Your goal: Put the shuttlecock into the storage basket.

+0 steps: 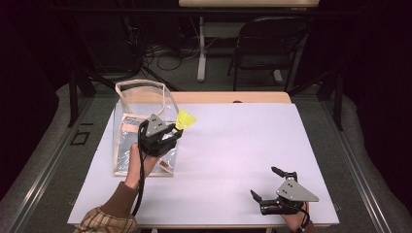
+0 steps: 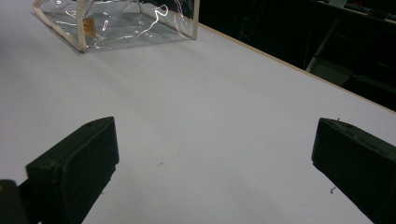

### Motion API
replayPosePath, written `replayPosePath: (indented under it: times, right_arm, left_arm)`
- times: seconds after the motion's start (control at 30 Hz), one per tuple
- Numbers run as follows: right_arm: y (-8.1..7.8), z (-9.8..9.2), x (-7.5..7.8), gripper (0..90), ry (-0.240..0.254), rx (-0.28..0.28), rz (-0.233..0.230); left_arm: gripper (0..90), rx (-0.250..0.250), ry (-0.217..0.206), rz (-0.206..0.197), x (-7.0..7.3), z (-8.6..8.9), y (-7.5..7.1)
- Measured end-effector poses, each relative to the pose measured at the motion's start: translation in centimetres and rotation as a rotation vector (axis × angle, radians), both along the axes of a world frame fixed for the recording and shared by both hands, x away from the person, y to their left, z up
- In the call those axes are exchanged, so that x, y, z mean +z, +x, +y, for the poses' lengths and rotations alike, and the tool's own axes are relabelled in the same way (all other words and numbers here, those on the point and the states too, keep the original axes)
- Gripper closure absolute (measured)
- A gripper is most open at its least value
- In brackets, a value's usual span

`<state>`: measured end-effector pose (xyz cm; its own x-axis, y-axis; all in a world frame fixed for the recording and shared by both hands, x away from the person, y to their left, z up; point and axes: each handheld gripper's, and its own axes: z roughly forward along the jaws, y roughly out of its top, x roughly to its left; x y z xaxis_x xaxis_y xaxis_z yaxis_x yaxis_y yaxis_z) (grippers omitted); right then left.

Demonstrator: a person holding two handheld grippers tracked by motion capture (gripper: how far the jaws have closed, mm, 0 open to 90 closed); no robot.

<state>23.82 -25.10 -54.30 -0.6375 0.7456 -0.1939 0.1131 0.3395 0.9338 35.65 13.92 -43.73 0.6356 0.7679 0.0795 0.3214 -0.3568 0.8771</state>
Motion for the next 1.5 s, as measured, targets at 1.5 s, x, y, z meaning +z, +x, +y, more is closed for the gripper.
replayPosePath:
  times: [1.5]
  right_arm:
    - [0.0, 0.0, 0.0, 0.0, -0.001, -0.001, 0.004]
  left_arm:
    - [64.7, 0.021, -0.004, -0.05, 3.7, 1.1, 1.4]
